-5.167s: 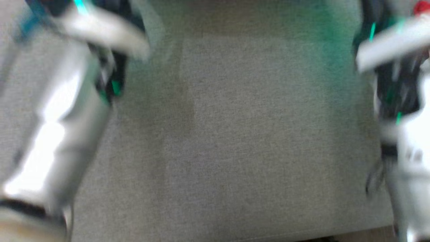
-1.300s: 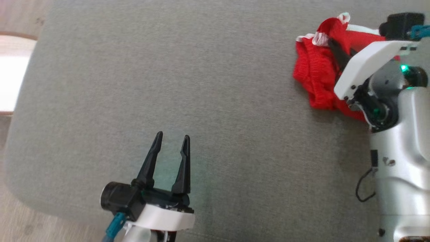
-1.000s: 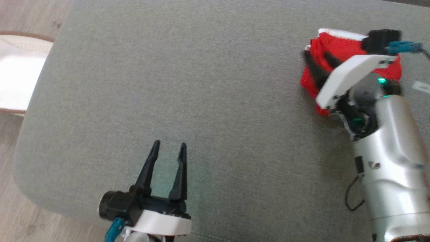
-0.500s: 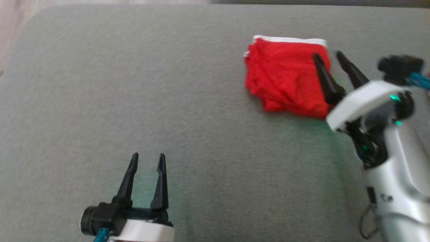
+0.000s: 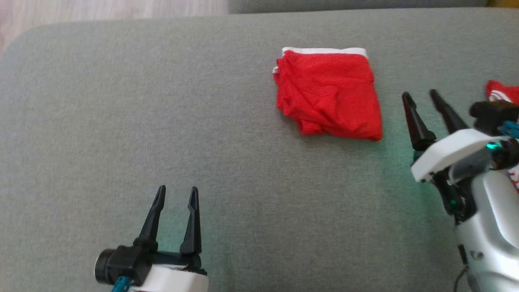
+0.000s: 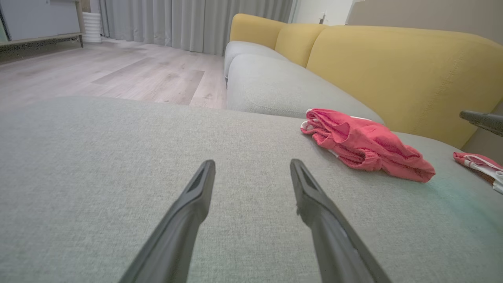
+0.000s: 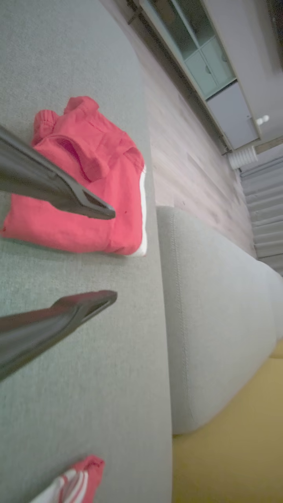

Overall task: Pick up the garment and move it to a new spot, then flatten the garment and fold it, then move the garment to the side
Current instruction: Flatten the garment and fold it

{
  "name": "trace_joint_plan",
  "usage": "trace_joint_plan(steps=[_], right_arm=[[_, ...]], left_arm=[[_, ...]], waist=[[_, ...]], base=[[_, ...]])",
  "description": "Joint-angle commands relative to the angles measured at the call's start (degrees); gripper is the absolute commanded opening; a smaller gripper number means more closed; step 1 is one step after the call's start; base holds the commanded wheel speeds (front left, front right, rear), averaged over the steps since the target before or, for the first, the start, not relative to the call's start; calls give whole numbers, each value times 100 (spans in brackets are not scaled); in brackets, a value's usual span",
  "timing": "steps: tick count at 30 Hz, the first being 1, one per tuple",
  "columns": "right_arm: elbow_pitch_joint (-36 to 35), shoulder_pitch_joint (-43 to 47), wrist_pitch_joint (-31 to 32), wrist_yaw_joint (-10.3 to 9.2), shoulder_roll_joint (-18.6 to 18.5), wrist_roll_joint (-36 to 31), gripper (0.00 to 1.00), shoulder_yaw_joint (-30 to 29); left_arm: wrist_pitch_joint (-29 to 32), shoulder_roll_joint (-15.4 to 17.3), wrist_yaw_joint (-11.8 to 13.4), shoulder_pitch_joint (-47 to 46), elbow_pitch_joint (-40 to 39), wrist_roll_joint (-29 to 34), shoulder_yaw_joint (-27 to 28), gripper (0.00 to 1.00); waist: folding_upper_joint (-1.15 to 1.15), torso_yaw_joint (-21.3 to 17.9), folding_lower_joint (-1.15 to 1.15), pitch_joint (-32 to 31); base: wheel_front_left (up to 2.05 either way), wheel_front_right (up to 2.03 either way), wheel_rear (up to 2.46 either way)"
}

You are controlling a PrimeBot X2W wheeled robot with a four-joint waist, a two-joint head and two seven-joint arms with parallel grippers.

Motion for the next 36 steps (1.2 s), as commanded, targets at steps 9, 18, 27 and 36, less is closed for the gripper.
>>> trace_joint_plan(steps=[9,18,27,36], right_arm=[[945,-1137,-23,40,9,-106,0,819],[1621,-1344,-351,40,213,24,0,1581],[1319,-959,-202,40,338,559,0,2781],[793,-434,-1048,40,-3,496,100,1816]], left_arm=[[-30,-7,31,-382,-208,-26,-11,100],[-30,-7,135,-386,-186,-143,-32,100],[-30,-7,206,-239,-188,-172,53,100],[-30,-7,131,-5,-88,-64,300,100]], waist=[[0,607,0,618],[0,924,0,597],[0,794,0,253],[0,462,0,-407]], base=[[0,0,0],[0,0,0],[0,0,0],[0,0,0]])
